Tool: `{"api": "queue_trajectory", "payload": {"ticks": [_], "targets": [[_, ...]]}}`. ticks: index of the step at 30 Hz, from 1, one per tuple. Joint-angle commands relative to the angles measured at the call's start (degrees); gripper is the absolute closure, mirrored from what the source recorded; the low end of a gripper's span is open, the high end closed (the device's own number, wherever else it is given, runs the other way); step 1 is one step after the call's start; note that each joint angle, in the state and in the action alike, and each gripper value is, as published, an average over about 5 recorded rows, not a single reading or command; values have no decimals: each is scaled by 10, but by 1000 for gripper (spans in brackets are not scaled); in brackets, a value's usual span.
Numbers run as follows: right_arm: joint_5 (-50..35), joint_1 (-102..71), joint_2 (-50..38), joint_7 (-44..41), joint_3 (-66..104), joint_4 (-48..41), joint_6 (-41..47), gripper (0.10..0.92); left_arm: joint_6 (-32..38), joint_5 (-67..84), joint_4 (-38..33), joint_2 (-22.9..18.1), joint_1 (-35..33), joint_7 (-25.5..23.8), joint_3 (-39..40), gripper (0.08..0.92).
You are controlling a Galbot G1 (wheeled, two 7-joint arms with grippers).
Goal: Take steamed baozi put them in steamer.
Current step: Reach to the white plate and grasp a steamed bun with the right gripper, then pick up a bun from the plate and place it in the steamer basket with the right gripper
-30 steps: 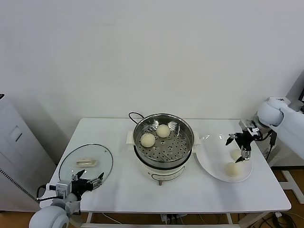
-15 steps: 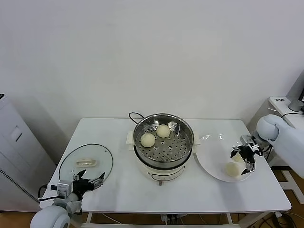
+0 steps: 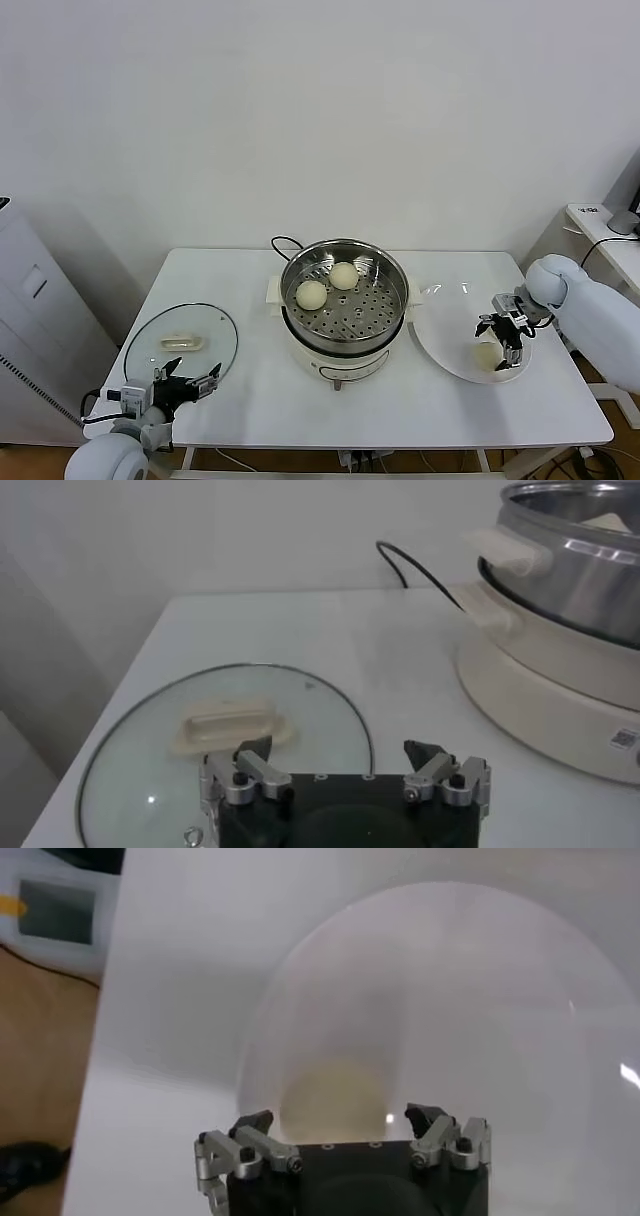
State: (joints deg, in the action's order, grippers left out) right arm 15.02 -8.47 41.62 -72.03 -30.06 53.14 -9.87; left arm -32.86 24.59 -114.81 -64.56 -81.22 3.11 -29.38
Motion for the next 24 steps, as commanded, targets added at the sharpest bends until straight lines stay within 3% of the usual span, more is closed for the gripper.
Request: {"api": "queue_trajectory", "payload": {"ticks": [1,6,12,24], "targets": [[12,-12,19,-3,14,-22,0,328,0,0,-1,-1,0,0,0,177],[9,-11,12,-15,16,-20,7,501,0,-1,-1,-1,0,0,0,177],[-24,17,-15,-19,1,15,17,631,-1,-1,-2,-1,-1,0,-2,177],[-185,310,-32,-46,-188,98,17,643,-4,-3,-7,-2,-2,1,-2,177]]}}
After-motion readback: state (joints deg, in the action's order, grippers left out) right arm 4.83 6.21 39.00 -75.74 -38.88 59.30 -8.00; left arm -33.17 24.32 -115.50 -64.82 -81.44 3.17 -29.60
